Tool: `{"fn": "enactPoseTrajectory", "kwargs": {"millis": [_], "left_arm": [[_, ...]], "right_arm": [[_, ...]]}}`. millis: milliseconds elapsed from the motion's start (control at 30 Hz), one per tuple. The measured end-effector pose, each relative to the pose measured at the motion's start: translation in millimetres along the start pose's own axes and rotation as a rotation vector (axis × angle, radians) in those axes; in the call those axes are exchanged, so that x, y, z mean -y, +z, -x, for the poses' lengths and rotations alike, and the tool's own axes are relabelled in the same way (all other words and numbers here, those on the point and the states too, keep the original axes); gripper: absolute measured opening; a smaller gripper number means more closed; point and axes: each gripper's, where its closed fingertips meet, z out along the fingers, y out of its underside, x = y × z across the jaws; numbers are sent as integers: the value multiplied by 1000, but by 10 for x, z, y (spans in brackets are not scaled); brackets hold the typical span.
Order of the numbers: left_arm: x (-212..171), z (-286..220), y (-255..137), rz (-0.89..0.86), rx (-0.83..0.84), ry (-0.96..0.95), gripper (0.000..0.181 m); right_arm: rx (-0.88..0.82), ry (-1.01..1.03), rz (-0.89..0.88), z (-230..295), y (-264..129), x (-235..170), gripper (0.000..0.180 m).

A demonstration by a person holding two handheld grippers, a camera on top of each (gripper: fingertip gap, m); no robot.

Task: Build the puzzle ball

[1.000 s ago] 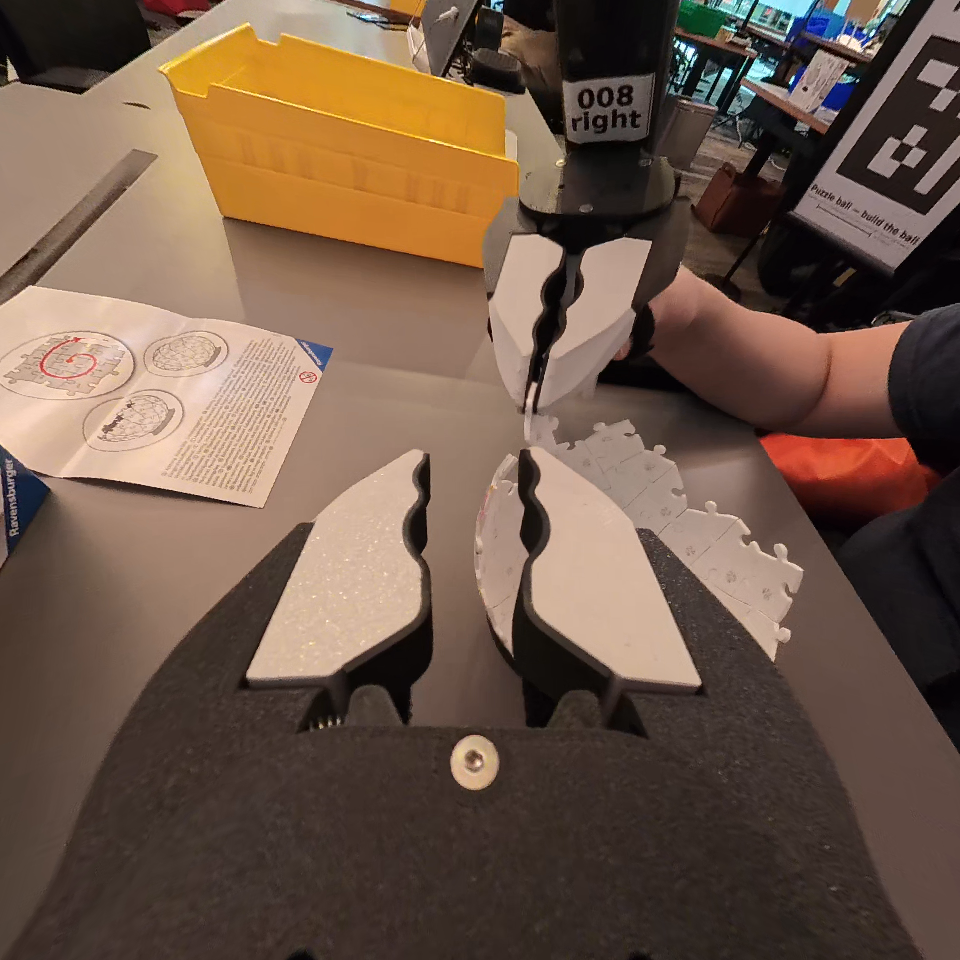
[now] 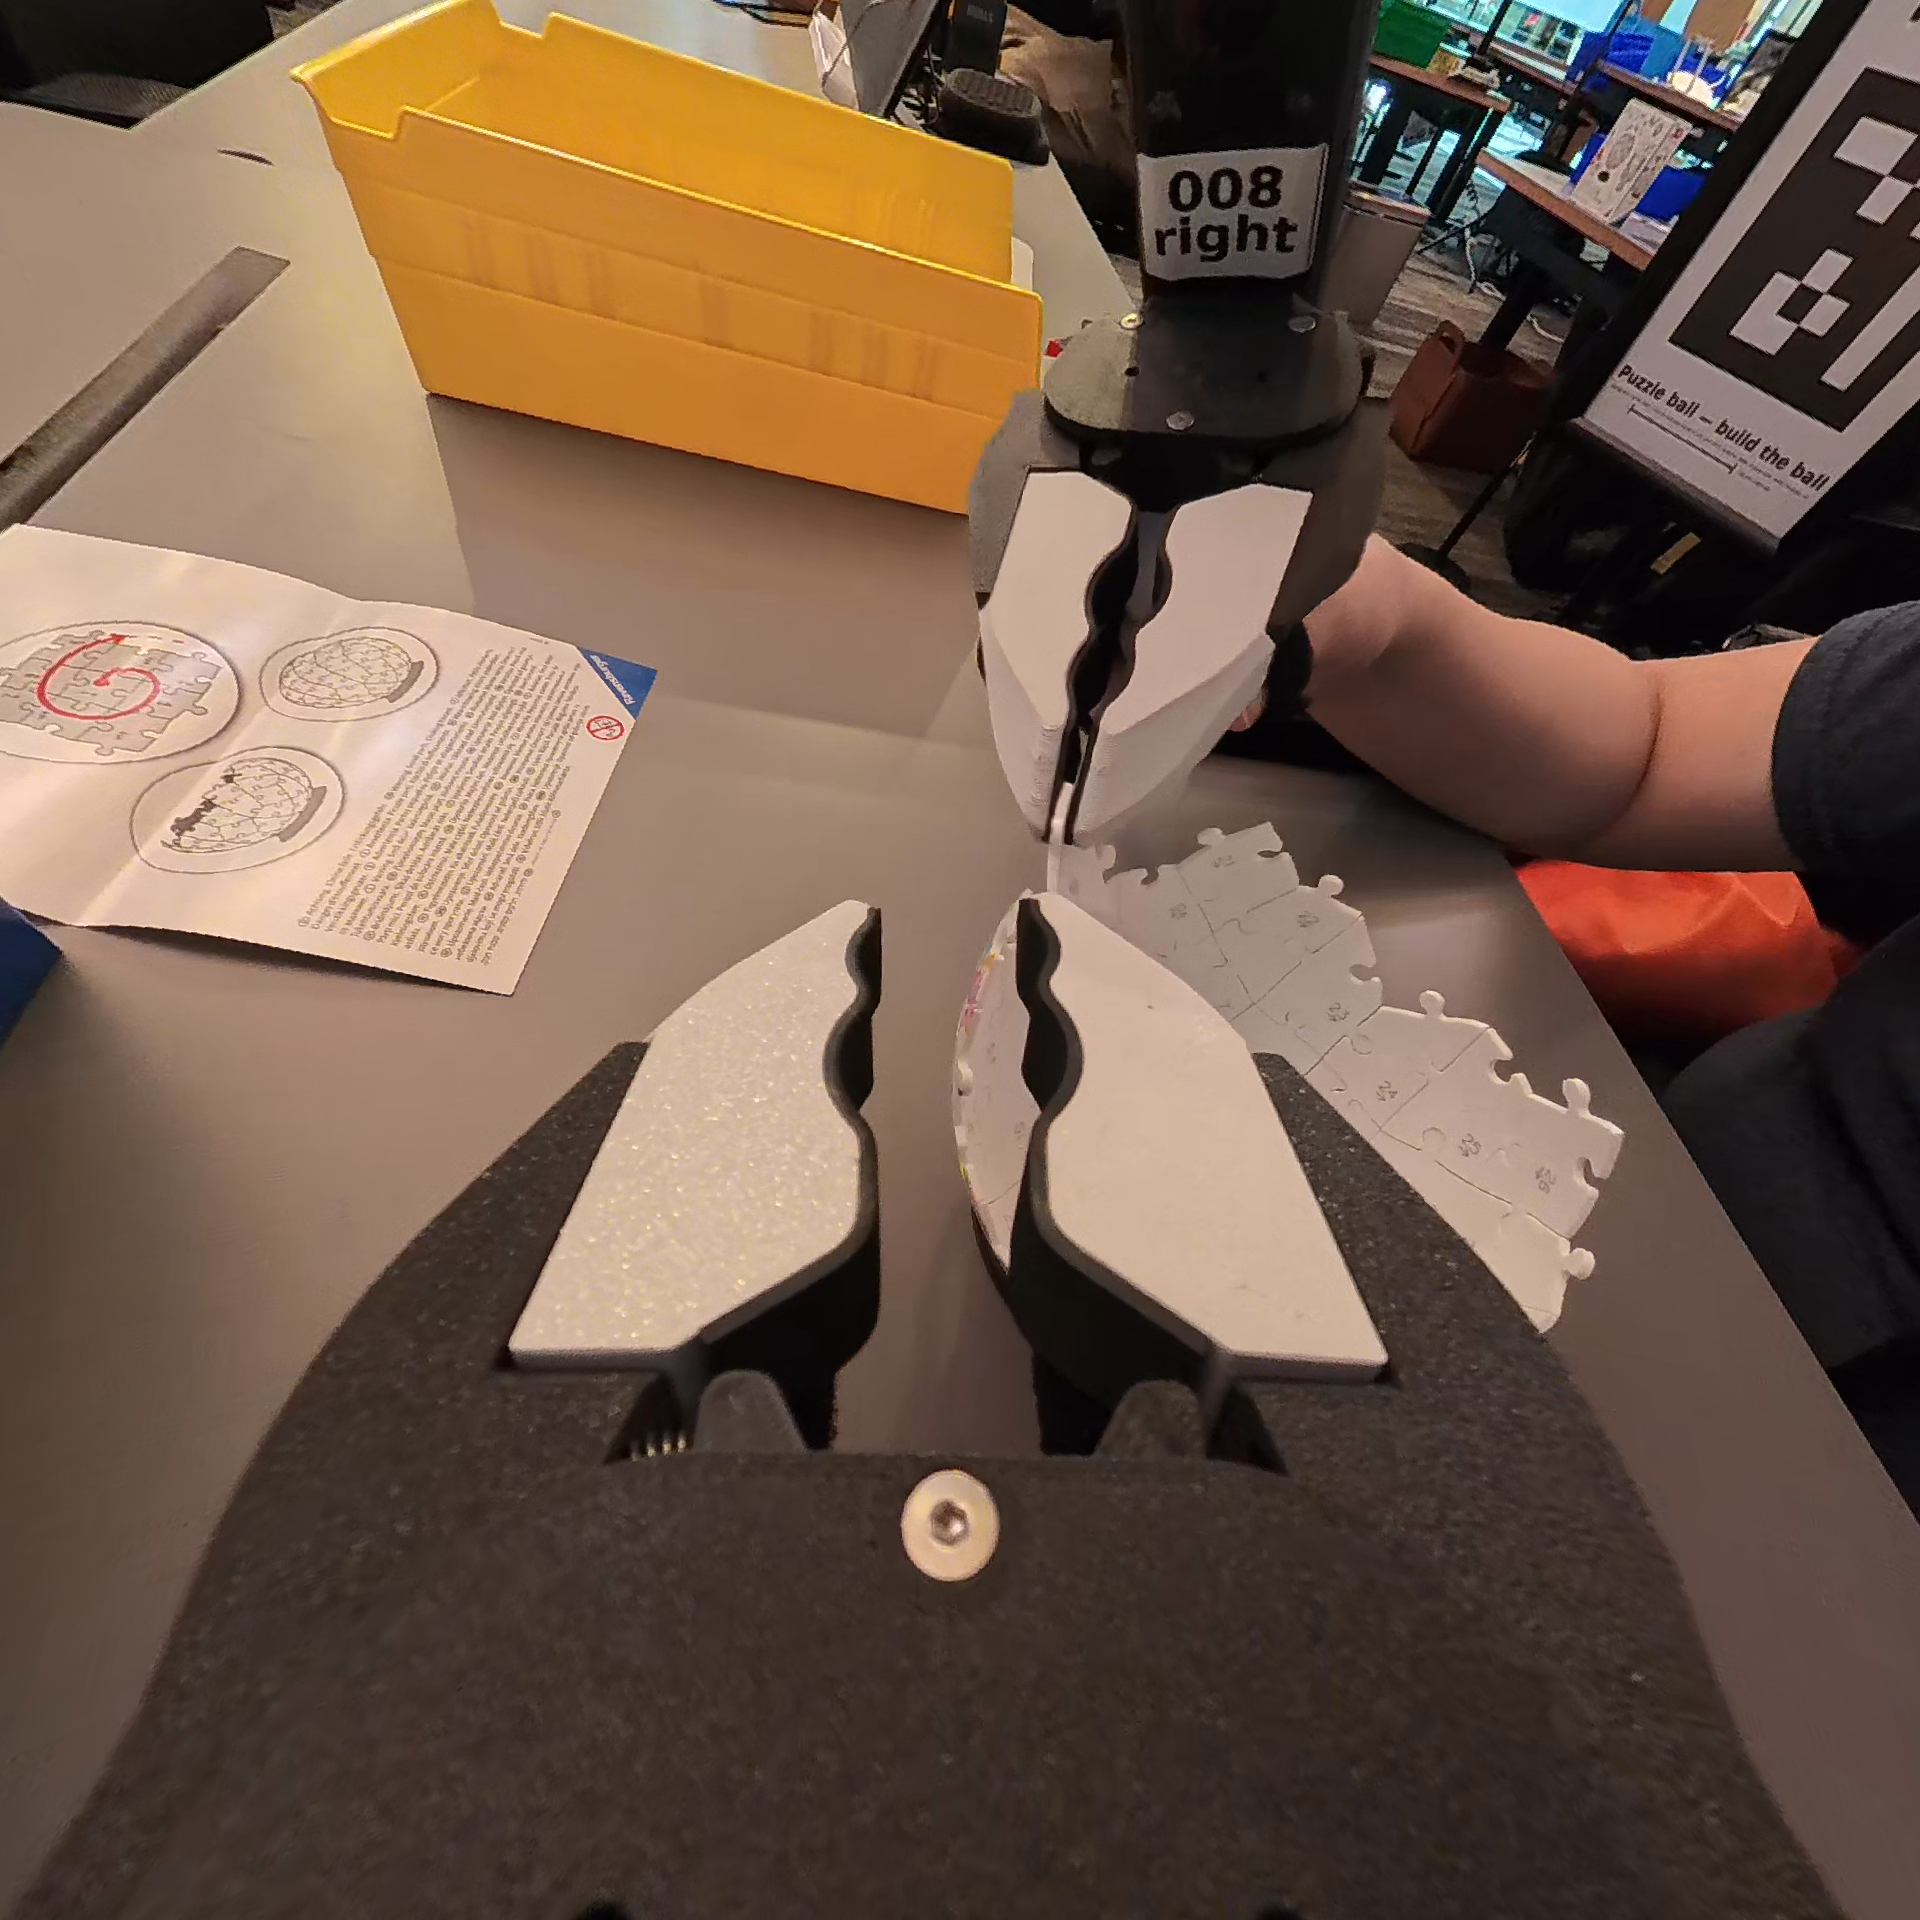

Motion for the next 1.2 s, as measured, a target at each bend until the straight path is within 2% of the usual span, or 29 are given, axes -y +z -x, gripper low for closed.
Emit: {"fn": "enactPoseTrajectory", "kwargs": {"millis": [767, 1200], "left_arm": [[-19, -21, 38, 2, -11, -3, 24], [21, -53, 42, -18, -23, 2, 24]], "right_arm": [[-42, -133, -53, 17, -19, 72, 3], [-36, -105, -53, 19, -9, 18, 3]]}}
